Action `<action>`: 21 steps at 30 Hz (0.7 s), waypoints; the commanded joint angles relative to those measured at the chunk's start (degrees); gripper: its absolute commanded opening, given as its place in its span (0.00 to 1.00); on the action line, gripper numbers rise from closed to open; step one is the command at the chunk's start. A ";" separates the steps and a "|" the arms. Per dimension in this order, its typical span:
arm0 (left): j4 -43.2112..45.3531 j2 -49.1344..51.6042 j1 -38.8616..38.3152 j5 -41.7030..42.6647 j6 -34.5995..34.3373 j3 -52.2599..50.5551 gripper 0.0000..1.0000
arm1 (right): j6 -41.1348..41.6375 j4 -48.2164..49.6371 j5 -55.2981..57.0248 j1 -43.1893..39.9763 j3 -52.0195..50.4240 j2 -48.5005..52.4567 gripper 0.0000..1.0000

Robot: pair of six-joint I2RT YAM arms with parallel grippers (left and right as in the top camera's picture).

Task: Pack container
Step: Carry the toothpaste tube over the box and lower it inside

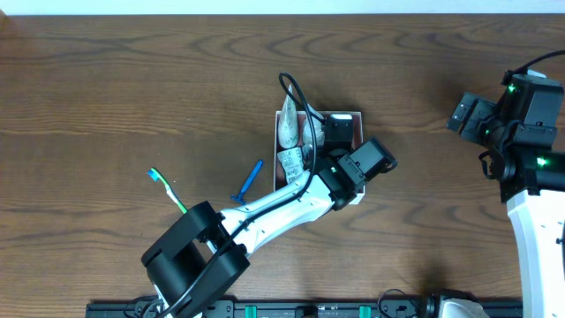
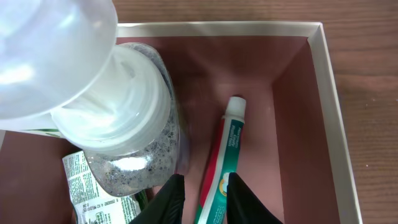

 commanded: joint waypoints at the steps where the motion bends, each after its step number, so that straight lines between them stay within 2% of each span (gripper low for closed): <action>1: -0.15 0.74 0.02 -0.70 -0.13 0.31 0.25 | 0.68 -0.02 0.37 -0.35 0.52 0.00 0.99; 9: -0.50 -4.70 -0.26 -0.70 10.73 1.73 0.25 | 0.70 -0.02 0.37 -0.35 0.52 0.00 0.99; 15: -11.65 -18.32 0.07 -0.81 11.41 2.78 0.25 | 0.70 -0.02 0.37 -0.35 0.52 0.00 0.99; 17: -18.12 -23.02 1.31 -2.84 7.72 2.75 0.25 | 0.70 -0.02 0.37 -0.35 0.52 0.00 0.99; 21: -33.27 -29.27 7.34 -9.31 -6.82 2.10 0.26 | 0.70 -0.02 0.37 -0.35 0.52 0.00 0.99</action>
